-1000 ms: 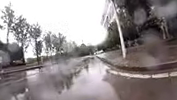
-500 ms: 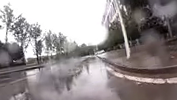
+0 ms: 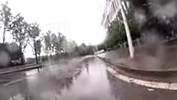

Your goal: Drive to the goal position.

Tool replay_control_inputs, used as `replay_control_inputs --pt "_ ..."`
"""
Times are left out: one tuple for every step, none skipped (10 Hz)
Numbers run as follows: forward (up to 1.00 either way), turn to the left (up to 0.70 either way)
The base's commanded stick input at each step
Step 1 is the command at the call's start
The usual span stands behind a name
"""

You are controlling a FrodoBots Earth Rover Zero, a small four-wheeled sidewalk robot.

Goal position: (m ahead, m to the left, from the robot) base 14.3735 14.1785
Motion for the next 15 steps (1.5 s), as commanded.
replay_control_inputs --pt "0.70 0.00" --pt "0.70 0.00" --pt "0.70 0.00" --pt "0.70 0.00" --pt "0.70 0.00" --pt "0.70 0.00" --pt "0.70 0.00" --pt "0.70 0.00" --pt "0.70 0.00" --pt "0.70 0.00" --pt "0.70 0.00" --pt "0.70 0.00" --pt "0.70 0.00" --pt "0.70 0.00" --pt "0.70 0.00"
